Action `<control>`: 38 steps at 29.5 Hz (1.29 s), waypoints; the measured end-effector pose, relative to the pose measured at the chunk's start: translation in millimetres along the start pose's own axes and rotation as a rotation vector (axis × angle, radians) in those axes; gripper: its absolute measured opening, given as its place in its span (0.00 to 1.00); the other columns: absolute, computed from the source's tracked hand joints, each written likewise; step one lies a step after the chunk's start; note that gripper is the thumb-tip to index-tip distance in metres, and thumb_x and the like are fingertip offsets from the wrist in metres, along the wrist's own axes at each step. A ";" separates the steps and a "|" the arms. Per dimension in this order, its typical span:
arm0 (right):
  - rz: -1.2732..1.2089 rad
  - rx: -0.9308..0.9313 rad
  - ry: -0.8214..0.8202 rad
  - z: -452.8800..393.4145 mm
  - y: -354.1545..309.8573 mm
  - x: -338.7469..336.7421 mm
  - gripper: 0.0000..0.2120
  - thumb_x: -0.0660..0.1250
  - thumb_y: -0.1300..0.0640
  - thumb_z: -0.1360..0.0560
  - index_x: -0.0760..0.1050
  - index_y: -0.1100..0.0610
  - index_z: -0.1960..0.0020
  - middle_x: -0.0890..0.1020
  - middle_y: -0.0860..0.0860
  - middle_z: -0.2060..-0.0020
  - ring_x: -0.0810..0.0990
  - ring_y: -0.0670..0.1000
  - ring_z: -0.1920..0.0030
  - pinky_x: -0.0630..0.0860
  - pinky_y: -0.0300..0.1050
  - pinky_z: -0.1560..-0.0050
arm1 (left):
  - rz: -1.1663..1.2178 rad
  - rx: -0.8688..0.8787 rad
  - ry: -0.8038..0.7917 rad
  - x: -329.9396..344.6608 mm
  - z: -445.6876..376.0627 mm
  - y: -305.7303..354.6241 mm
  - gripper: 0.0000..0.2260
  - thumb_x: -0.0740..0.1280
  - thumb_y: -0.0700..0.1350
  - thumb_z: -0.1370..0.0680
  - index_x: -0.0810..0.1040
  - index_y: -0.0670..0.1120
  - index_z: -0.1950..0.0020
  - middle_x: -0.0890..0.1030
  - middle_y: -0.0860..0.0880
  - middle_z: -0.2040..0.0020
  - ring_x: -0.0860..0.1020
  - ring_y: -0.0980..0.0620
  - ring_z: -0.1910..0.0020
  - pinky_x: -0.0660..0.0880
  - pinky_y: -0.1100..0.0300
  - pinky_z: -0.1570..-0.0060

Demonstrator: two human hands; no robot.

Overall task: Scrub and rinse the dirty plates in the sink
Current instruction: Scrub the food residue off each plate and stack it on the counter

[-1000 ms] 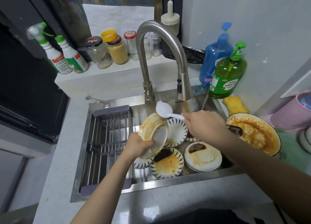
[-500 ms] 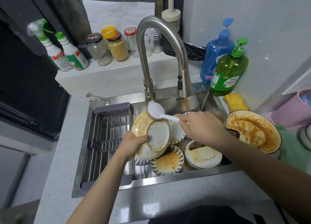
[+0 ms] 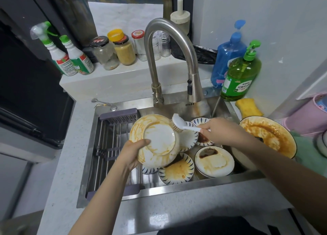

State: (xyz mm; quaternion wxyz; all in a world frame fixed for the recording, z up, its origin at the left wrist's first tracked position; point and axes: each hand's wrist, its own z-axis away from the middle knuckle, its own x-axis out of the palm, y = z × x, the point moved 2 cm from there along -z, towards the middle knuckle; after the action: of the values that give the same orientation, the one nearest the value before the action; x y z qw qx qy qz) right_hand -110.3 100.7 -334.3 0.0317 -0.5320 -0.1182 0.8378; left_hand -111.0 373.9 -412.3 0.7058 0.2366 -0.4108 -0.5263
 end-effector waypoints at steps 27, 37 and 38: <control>-0.283 -0.026 -0.032 -12.1 25.0 -13.9 0.15 0.60 0.50 0.20 0.75 0.45 0.34 0.81 0.49 0.63 0.75 0.49 0.65 0.75 0.47 0.61 | -0.053 -0.086 -0.162 1.9 5.0 -0.5 0.26 0.72 0.35 0.41 0.76 0.36 0.43 0.84 0.40 0.54 0.84 0.43 0.58 0.82 0.51 0.62; 0.072 -0.079 0.126 21.1 19.0 -5.0 0.18 0.54 0.47 0.19 0.65 0.36 0.30 0.78 0.45 0.54 0.76 0.48 0.55 0.70 0.43 0.59 | 0.172 -0.073 -0.109 13.9 8.9 -6.1 0.14 0.63 0.37 0.28 0.75 0.38 0.43 0.85 0.41 0.52 0.84 0.46 0.55 0.82 0.52 0.61; 0.082 -0.093 0.114 24.4 21.4 -2.8 0.18 0.54 0.47 0.19 0.65 0.35 0.30 0.79 0.44 0.53 0.77 0.48 0.53 0.71 0.43 0.58 | 0.181 -0.070 -0.087 16.4 8.7 -6.2 0.12 0.62 0.37 0.26 0.75 0.38 0.43 0.85 0.41 0.53 0.84 0.46 0.56 0.82 0.53 0.63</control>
State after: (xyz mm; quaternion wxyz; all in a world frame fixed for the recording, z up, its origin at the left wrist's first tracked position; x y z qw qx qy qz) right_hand -129.5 75.4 -327.0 -0.0206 -0.5842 -0.1333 0.8003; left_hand -119.9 357.3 -406.8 0.7399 0.1507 -0.4423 -0.4840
